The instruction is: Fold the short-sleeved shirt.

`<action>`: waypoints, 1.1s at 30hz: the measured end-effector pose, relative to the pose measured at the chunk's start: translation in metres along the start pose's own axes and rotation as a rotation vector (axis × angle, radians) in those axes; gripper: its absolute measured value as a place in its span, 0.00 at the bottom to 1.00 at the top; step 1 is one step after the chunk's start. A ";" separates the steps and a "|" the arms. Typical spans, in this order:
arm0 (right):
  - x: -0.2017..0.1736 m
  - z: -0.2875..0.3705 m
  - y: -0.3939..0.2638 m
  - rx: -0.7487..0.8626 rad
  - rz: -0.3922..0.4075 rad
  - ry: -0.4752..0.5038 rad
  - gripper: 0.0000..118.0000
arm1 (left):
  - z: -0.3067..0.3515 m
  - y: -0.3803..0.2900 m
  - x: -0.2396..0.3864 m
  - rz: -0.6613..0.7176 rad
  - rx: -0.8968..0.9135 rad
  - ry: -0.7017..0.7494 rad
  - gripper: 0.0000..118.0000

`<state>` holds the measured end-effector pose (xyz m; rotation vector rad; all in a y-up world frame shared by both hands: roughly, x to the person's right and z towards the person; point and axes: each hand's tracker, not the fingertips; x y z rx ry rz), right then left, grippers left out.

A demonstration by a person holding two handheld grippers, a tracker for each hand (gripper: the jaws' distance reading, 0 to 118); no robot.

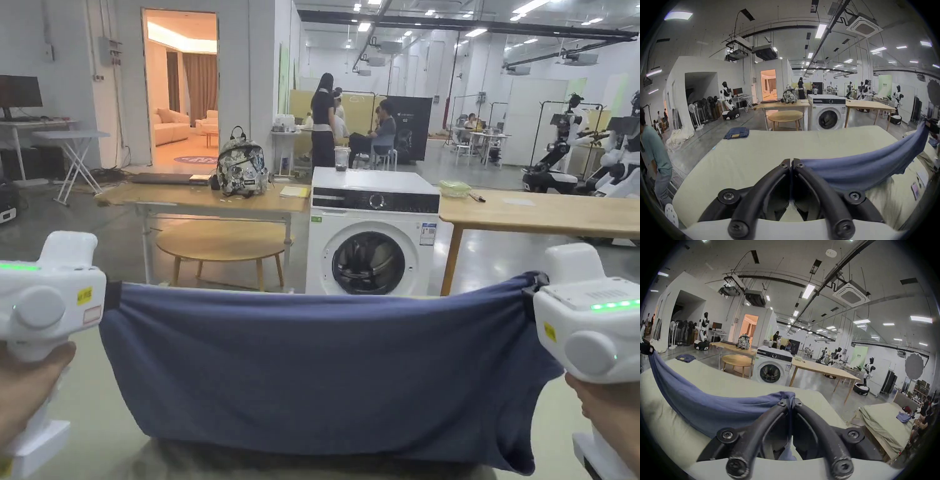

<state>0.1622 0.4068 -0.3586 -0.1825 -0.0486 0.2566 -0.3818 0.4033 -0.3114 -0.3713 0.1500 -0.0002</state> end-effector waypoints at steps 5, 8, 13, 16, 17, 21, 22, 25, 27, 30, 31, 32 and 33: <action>-0.004 0.045 -0.058 -0.080 0.018 0.027 0.01 | 0.038 -0.057 0.003 0.000 -0.046 -0.026 0.00; -0.007 0.072 -0.093 -0.131 0.015 0.047 0.01 | 0.057 -0.093 0.003 -0.002 -0.094 -0.048 0.00; -0.015 0.110 -0.147 -0.218 0.076 0.071 0.01 | 0.087 -0.155 0.005 -0.009 -0.170 -0.045 0.00; -0.018 0.130 -0.175 -0.290 0.094 0.090 0.01 | 0.094 -0.191 0.000 0.000 -0.226 -0.045 0.00; -0.019 0.136 -0.184 -0.317 0.096 0.092 0.01 | 0.096 -0.202 0.000 -0.008 -0.260 -0.040 0.00; -0.024 0.150 -0.216 -0.424 0.103 0.117 0.01 | 0.100 -0.239 0.002 -0.014 -0.334 -0.028 0.00; -0.026 0.152 -0.224 -0.452 0.101 0.114 0.01 | 0.099 -0.248 0.002 -0.013 -0.356 -0.032 0.00; -0.031 0.152 -0.250 -0.552 0.120 0.142 0.01 | 0.091 -0.273 0.003 -0.023 -0.440 -0.031 0.00; -0.035 0.149 -0.267 -0.617 0.123 0.162 0.01 | 0.085 -0.287 0.003 -0.036 -0.507 -0.025 0.00; -0.033 0.137 -0.294 -0.698 0.138 0.162 0.01 | 0.073 -0.301 0.002 -0.061 -0.549 -0.019 0.00; -0.032 0.133 -0.300 -0.723 0.140 0.170 0.01 | 0.074 -0.304 0.004 -0.066 -0.564 -0.022 0.00; -0.033 0.130 -0.307 -0.736 0.142 0.173 0.01 | 0.071 -0.307 0.005 -0.071 -0.582 -0.024 0.00; -0.031 0.129 -0.313 -0.752 0.143 0.180 0.01 | 0.068 -0.309 0.005 -0.079 -0.595 -0.025 0.00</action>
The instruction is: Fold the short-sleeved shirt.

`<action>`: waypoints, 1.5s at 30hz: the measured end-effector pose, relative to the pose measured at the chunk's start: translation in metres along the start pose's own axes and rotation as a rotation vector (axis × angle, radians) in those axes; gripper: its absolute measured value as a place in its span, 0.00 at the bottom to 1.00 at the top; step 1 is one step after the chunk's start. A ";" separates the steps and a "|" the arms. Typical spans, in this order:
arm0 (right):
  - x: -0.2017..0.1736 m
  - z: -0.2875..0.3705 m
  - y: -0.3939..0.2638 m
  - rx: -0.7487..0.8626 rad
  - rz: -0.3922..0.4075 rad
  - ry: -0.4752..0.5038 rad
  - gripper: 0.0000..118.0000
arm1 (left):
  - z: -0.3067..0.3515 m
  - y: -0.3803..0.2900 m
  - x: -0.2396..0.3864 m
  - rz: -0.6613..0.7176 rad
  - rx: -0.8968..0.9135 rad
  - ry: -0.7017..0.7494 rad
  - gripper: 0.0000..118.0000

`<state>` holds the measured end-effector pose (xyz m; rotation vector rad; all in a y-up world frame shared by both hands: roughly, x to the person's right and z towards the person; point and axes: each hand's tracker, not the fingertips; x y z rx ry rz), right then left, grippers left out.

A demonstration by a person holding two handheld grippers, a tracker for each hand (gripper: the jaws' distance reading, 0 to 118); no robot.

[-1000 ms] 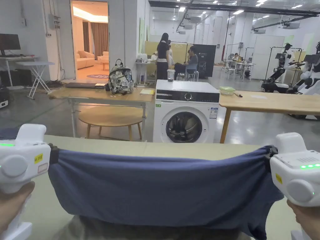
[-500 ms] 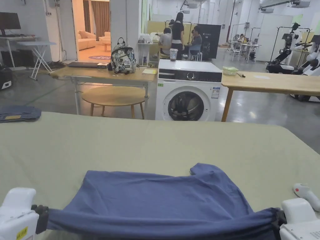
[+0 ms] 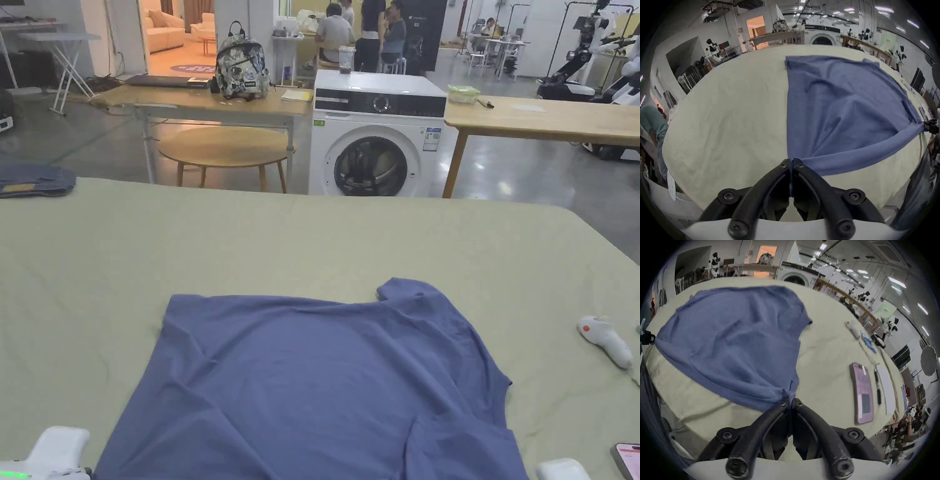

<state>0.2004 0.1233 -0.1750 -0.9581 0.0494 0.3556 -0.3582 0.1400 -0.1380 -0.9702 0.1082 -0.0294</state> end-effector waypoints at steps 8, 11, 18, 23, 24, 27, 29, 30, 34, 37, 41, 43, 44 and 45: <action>-0.004 -0.007 0.000 -0.030 0.003 0.011 0.05 | -0.001 0.001 0.007 -0.036 -0.027 0.023 0.00; 0.003 0.000 0.006 -0.038 -0.016 0.019 0.35 | 0.009 0.006 0.003 0.042 -0.035 -0.008 0.05; 0.010 0.045 0.037 0.133 -0.140 0.019 0.62 | 0.038 0.033 0.007 0.136 0.112 -0.095 0.36; -0.006 0.052 0.062 0.325 -0.209 0.015 0.62 | 0.050 0.062 0.028 0.143 0.294 -0.105 0.36; -0.009 0.048 0.067 0.365 -0.233 0.026 0.62 | 0.052 0.067 0.034 0.139 0.336 -0.100 0.36; -0.024 0.050 0.076 0.514 -0.291 0.067 0.60 | 0.059 0.076 0.053 0.117 0.482 -0.047 0.36; -0.041 0.059 0.083 0.595 -0.294 0.055 0.51 | 0.065 0.080 0.064 0.113 0.567 -0.017 0.36; -0.047 0.062 0.085 0.636 -0.298 0.050 0.39 | 0.066 0.080 0.067 0.111 0.607 -0.002 0.36; -0.064 0.069 0.096 0.764 -0.313 0.039 0.11 | 0.075 0.085 0.080 0.081 0.724 0.085 0.15; -0.073 0.074 0.103 0.810 -0.298 0.023 0.00 | 0.082 0.087 0.085 0.060 0.791 0.134 0.01; -0.078 0.082 0.106 0.851 -0.298 0.017 0.00 | 0.082 0.086 0.081 0.049 0.786 0.134 0.00; -0.078 0.083 0.107 0.856 -0.302 0.021 0.00 | 0.077 0.086 0.074 0.055 0.762 0.122 0.00; -0.079 0.084 0.109 0.849 -0.295 0.027 0.00 | 0.076 0.084 0.071 0.062 0.746 0.119 0.00; -0.079 0.083 0.109 0.844 -0.288 0.029 0.00 | 0.074 0.082 0.065 0.071 0.712 0.101 0.00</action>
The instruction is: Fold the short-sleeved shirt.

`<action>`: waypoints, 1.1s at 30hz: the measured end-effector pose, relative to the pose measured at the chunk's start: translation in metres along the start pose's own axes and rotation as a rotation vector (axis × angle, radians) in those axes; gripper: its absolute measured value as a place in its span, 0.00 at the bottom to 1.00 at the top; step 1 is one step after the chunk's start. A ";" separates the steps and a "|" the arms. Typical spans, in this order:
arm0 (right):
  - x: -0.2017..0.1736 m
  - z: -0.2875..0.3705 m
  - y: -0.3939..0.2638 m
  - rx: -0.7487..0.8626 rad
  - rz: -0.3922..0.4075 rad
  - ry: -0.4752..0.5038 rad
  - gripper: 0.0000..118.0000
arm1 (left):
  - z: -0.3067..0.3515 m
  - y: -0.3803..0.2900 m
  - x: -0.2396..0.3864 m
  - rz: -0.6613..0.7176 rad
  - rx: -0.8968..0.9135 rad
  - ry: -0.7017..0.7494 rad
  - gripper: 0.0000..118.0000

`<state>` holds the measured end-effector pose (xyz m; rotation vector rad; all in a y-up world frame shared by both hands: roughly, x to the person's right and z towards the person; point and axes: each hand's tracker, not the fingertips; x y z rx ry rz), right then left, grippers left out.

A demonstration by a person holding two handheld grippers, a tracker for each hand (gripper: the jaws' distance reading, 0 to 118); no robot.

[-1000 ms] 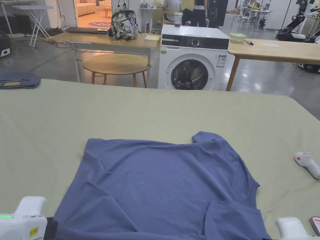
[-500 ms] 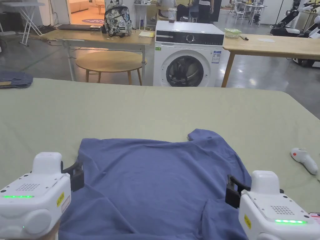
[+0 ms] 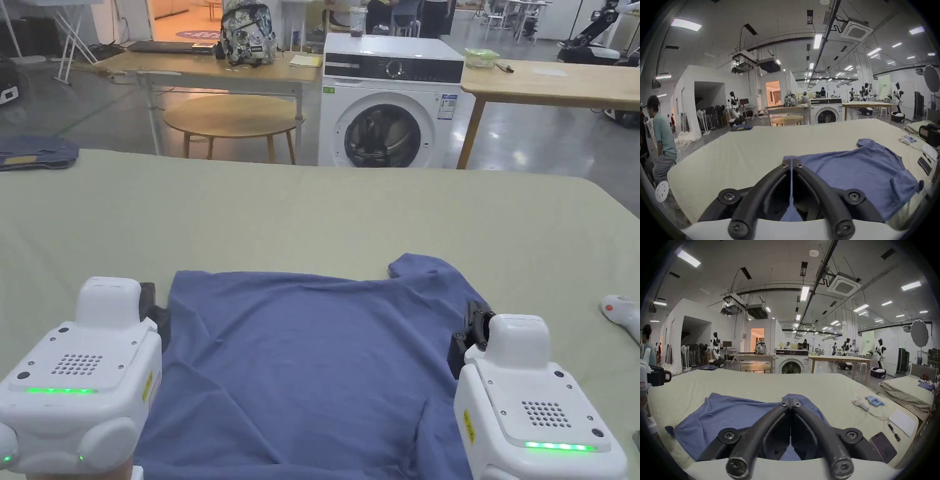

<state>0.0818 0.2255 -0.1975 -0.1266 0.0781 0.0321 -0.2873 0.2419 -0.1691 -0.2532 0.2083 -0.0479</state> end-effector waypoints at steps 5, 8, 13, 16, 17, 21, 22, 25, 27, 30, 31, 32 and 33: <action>0.002 -0.002 -0.006 -0.039 0.012 0.005 0.00 | -0.002 -0.015 -0.026 0.047 -0.207 -0.030 0.00; 0.006 -0.004 -0.012 -0.075 0.008 0.005 0.00 | -0.010 -0.032 -0.046 0.079 -0.385 -0.071 0.00; 0.009 -0.008 -0.023 -0.134 0.013 0.001 0.00 | -0.023 -0.056 -0.068 0.158 -0.640 -0.121 0.00; 0.012 -0.008 -0.028 -0.160 0.016 0.000 0.00 | -0.031 -0.069 -0.076 0.204 -0.742 -0.134 0.07; 0.012 -0.008 -0.030 -0.168 0.019 -0.002 0.00 | -0.033 -0.073 -0.079 0.201 -0.766 -0.131 0.21; 0.016 -0.006 -0.036 -0.196 0.030 -0.007 0.00 | -0.037 -0.084 -0.082 0.174 -0.812 -0.069 0.57; 0.017 -0.006 -0.037 -0.201 0.031 -0.008 0.00 | -0.037 -0.087 -0.083 0.184 -0.816 -0.054 0.57; 0.019 -0.006 -0.041 -0.220 0.031 -0.011 0.00 | -0.039 -0.096 -0.082 0.207 -0.867 -0.025 0.57; 0.021 -0.005 -0.044 -0.232 0.033 -0.013 0.00 | -0.041 -0.106 -0.077 0.177 -0.922 -0.010 0.57; 0.023 -0.004 -0.048 -0.245 0.036 -0.016 0.00 | -0.036 -0.099 -0.066 0.141 -0.895 0.014 0.57; 0.024 -0.003 -0.049 -0.250 0.036 -0.017 0.00 | -0.036 -0.098 -0.061 0.119 -0.905 0.025 0.57; 0.025 -0.002 -0.050 -0.256 0.033 -0.017 0.00 | -0.037 -0.098 -0.057 0.091 -0.920 0.029 0.56; 0.026 -0.002 -0.051 -0.262 0.029 -0.017 0.00 | -0.036 -0.098 -0.054 0.065 -0.928 0.025 0.52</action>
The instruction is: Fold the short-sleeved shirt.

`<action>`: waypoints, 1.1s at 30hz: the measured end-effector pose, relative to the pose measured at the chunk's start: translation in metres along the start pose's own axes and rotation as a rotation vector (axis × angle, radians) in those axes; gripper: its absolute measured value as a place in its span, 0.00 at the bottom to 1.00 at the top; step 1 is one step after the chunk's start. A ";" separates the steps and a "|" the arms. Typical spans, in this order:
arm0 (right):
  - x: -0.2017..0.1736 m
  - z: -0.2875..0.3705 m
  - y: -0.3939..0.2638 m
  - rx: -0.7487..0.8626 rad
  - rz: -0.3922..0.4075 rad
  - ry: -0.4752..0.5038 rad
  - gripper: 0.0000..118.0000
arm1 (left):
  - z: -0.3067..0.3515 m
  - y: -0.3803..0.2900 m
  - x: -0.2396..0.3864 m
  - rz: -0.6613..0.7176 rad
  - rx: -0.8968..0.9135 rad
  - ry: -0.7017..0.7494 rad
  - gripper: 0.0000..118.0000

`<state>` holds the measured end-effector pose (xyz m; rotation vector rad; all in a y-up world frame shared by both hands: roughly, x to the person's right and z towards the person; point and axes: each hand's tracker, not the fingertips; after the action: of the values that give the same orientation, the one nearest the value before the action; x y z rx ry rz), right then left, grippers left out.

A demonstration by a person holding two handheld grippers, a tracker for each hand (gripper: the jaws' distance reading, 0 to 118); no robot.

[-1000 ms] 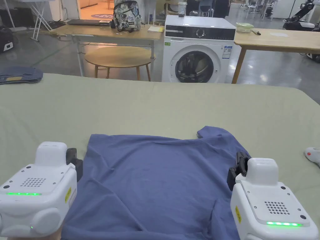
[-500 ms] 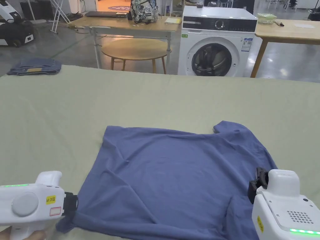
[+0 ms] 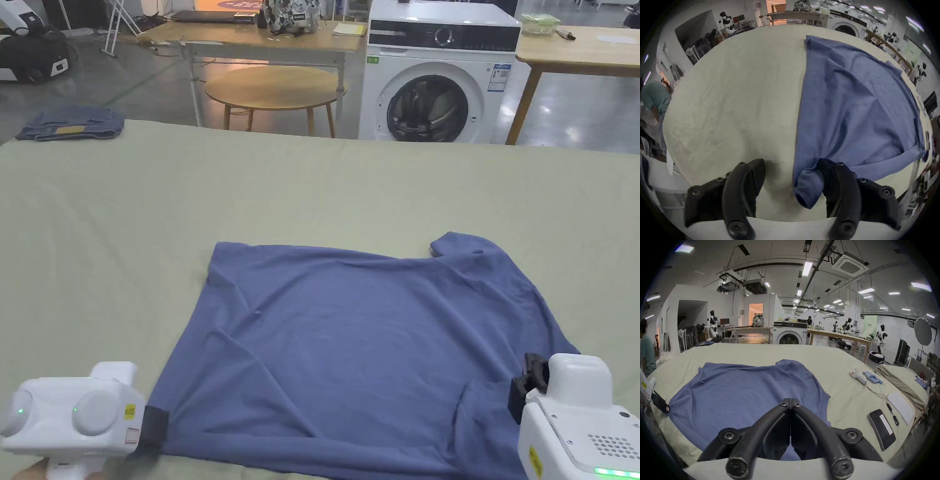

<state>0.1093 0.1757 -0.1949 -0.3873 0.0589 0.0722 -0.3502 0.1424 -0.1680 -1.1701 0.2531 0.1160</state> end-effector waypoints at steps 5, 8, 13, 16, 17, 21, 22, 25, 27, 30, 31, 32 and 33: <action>0.006 0.001 -0.005 -0.025 -0.008 -0.002 0.00 | 0.004 -0.003 0.004 -0.067 0.013 -0.038 0.30; 0.013 0.002 -0.006 -0.051 -0.016 0.001 0.00 | 0.008 -0.002 0.002 -0.092 0.020 -0.085 0.04; 0.040 0.007 -0.001 -0.164 -0.003 0.000 0.02 | 0.016 -0.001 -0.011 -0.089 0.033 -0.121 0.02; 0.060 0.008 -0.003 -0.284 0.018 -0.008 0.38 | 0.019 -0.002 -0.013 -0.079 0.047 -0.136 0.02; 0.066 0.006 -0.005 -0.355 0.023 -0.004 0.50 | 0.019 -0.002 -0.014 -0.078 0.049 -0.139 0.02; 0.087 0.000 -0.034 -0.492 0.004 -0.013 0.60 | 0.018 -0.004 -0.011 -0.083 0.055 -0.138 0.02; 0.089 0.001 -0.041 -0.511 0.007 -0.017 0.60 | 0.017 -0.005 -0.011 -0.085 0.055 -0.136 0.02; 0.093 -0.005 -0.063 -0.636 0.002 0.000 0.60 | 0.015 -0.006 -0.009 -0.086 0.057 -0.132 0.02; 0.093 -0.006 -0.076 -0.678 -0.033 0.039 0.57 | 0.015 -0.006 -0.010 -0.087 0.058 -0.131 0.02; 0.089 0.000 -0.075 -0.619 -0.008 0.022 0.29 | 0.015 -0.008 -0.009 -0.086 0.060 -0.133 0.02; 0.090 -0.001 -0.073 -0.620 -0.010 0.025 0.24 | 0.015 -0.008 -0.009 -0.086 0.060 -0.134 0.02; 0.091 -0.001 -0.071 -0.621 -0.031 0.043 0.24 | 0.015 -0.008 -0.009 -0.085 0.061 -0.135 0.02; 0.092 -0.002 -0.069 -0.622 -0.069 0.084 0.15 | 0.015 -0.008 -0.009 -0.086 0.062 -0.137 0.02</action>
<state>0.2069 0.1165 -0.1769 -1.0135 0.1061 0.0042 -0.3555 0.1531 -0.1533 -1.1048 0.0853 0.1118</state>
